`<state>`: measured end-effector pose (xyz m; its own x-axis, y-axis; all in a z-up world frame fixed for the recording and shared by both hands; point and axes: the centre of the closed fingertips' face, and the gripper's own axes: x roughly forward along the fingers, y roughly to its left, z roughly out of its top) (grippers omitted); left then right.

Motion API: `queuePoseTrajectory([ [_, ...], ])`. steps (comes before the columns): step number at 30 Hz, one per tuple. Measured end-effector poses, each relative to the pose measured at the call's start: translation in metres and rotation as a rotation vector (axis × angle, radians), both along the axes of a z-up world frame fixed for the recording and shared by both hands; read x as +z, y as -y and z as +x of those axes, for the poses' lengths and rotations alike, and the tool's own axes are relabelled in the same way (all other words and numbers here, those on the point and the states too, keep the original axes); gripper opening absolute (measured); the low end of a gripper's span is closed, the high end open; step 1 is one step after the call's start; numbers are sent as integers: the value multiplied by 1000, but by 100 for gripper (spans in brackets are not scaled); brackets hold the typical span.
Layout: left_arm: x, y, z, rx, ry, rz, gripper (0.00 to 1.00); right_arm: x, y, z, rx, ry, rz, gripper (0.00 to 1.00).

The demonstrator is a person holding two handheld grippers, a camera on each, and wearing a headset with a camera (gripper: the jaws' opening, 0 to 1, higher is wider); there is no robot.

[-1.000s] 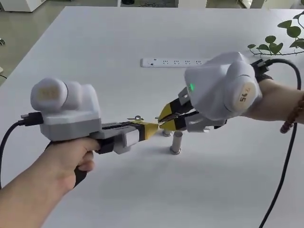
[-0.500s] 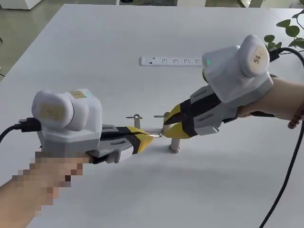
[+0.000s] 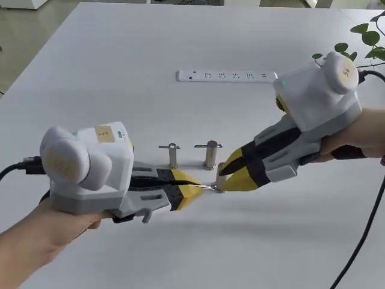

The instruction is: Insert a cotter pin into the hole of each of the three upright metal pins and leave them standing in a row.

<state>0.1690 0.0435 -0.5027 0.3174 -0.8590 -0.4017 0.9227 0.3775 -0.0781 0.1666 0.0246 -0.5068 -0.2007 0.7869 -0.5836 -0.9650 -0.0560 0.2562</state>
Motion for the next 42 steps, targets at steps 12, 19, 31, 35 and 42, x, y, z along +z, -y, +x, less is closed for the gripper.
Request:
queuePoseTrajectory([
  [12, 7, 12, -20, -105, 9, -46, 0, 4, -1, -28, 80, -113, 56, 9],
  [19, 9, 15, -26, -133, 3, -64, 0, 2, -1, -38, 109, -149, 64, 8],
  [31, 14, 21, -31, -160, 3, -106, 0, 5, -4, -46, 123, -195, 100, 0],
  [35, 13, 21, -31, -162, -4, -108, 0, 5, -4, -46, 135, -185, 99, 0],
  [42, 8, 20, -33, -171, -10, -89, 0, 3, -3, -49, 177, -124, 68, 0],
])
